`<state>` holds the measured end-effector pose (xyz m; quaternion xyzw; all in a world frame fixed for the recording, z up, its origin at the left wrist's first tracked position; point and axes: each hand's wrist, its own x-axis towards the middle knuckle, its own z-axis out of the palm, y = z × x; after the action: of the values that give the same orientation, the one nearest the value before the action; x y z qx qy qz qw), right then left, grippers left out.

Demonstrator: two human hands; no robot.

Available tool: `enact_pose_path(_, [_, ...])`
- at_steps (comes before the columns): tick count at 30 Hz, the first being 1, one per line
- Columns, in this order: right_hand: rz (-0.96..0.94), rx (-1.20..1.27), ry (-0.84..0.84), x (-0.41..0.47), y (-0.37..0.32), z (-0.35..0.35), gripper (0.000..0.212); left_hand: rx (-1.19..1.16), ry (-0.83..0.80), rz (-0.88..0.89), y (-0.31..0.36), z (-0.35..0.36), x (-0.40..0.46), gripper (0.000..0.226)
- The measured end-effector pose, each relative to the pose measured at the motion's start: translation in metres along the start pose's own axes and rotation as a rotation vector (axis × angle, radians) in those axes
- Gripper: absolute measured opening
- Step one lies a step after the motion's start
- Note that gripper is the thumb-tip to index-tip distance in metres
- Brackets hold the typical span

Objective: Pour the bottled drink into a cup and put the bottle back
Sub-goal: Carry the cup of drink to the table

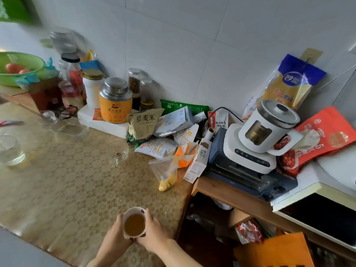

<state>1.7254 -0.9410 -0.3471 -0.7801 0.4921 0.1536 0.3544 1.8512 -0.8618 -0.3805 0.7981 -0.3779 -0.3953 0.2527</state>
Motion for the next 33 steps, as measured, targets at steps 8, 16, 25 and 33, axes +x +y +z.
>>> enact_pose_path(8, [-0.134, -0.099, 0.005, -0.017, 0.001, -0.018, 0.105, 0.150, 0.058, 0.041, -0.008, -0.023, -0.032, 0.081])
enact_pose_path(16, [-0.695, -0.100, 0.073, -0.043, -0.021, -0.015, 0.056, 0.243, 0.292, -0.149, -0.032, -0.008, -0.105, 0.080])
enact_pose_path(25, [-0.929, -0.452, -0.386, -0.106, -0.009, 0.098, 0.055, -0.057, 0.563, -0.658, -0.084, 0.100, -0.282, 0.077])
enact_pose_path(33, [-1.238, -0.826, -0.720, -0.247, -0.006, 0.236, 0.059, -0.237, 0.804, -1.117, -0.108, 0.217, -0.474, 0.070])
